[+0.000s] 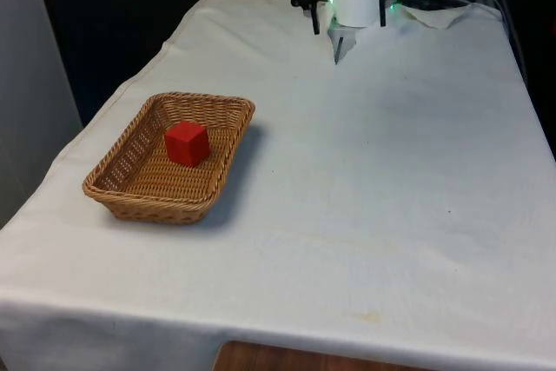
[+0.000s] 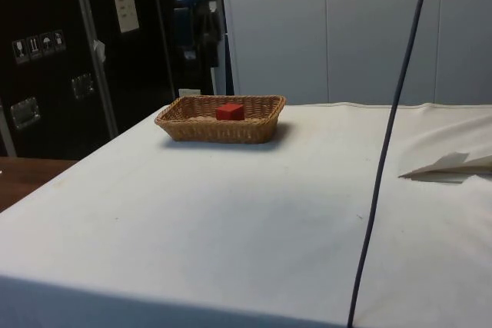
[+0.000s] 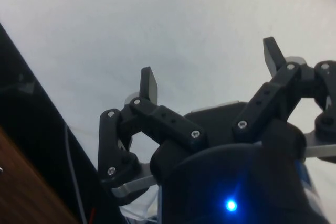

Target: Pick up the cube and place it into the basket.

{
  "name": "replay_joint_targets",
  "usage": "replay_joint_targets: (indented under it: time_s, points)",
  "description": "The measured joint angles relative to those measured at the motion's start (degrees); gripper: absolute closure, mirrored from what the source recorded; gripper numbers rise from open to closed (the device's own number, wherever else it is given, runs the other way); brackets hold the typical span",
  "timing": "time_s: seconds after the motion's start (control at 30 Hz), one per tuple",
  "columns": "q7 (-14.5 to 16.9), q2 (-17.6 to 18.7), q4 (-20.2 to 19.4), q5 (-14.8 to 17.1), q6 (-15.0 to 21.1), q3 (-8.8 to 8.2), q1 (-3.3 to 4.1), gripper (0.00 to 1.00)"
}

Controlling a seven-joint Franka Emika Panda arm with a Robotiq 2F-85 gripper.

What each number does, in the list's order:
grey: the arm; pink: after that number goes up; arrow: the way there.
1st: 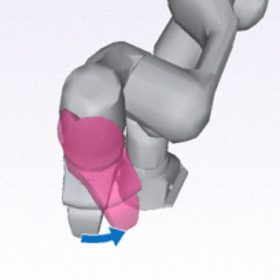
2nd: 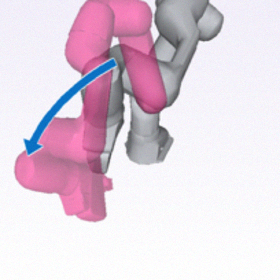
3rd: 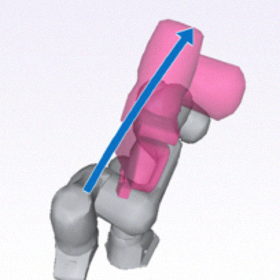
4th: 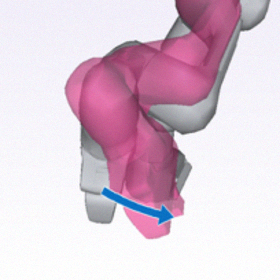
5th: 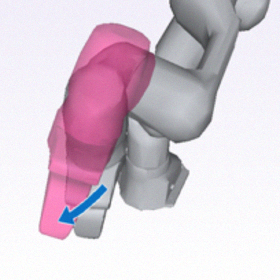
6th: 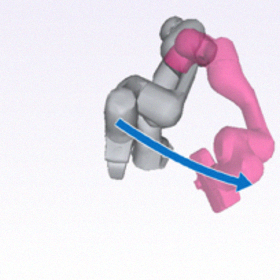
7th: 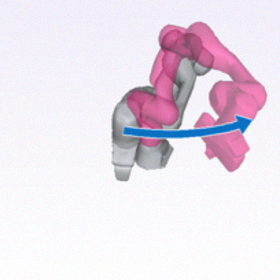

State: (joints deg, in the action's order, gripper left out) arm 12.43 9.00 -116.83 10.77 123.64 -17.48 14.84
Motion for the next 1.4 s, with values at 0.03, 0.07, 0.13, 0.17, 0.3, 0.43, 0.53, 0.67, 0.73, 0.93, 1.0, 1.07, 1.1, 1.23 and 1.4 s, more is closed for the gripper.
replay_joint_targets:
  time_s: [0.03,0.07,0.13,0.17,0.3,0.43,0.53,0.67,0.73,0.93,1.0,1.07,1.1,1.23,1.4]
  points:
    - [0.00,0.00,0.00,0.00,0.00,0.00,0.00,0.00]
    - [0.00,-0.34,-0.34,-0.06,0.11,0.17,0.00,0.00]
    - [0.00,-0.86,-1.03,-0.06,0.29,0.52,0.00,0.00]
    - [0.00,-1.09,-1.32,-0.06,0.34,0.69,0.00,0.00]
    - [0.00,-2.01,-2.46,-0.06,0.63,1.43,0.00,0.00]
    - [0.00,-2.92,-3.67,-0.06,1.03,2.23,0.00,0.00]
    - [0.00,-3.55,-4.47,-0.06,1.26,2.81,0.00,0.00]
    - [0.06,-4.30,-5.33,-0.06,1.32,3.50,0.00,0.00]
    - [0.06,-4.58,-5.67,-0.06,1.32,3.90,0.00,0.00]
    - [0.06,-5.50,-6.76,-0.06,1.38,4.98,0.00,0.00]
    - [0.11,-5.50,-6.82,-0.06,1.38,4.93,-0.11,0.00]
    - [0.23,-5.50,-6.76,-0.06,1.38,4.93,-0.23,0.00]
    - [0.23,-5.50,-6.76,-0.06,1.32,4.93,-0.23,0.00]
    - [0.23,-5.50,-6.76,-0.06,1.32,4.98,-0.23,0.00]
    - [0.06,-5.50,-6.76,-0.29,1.32,5.16,-0.23,0.00]
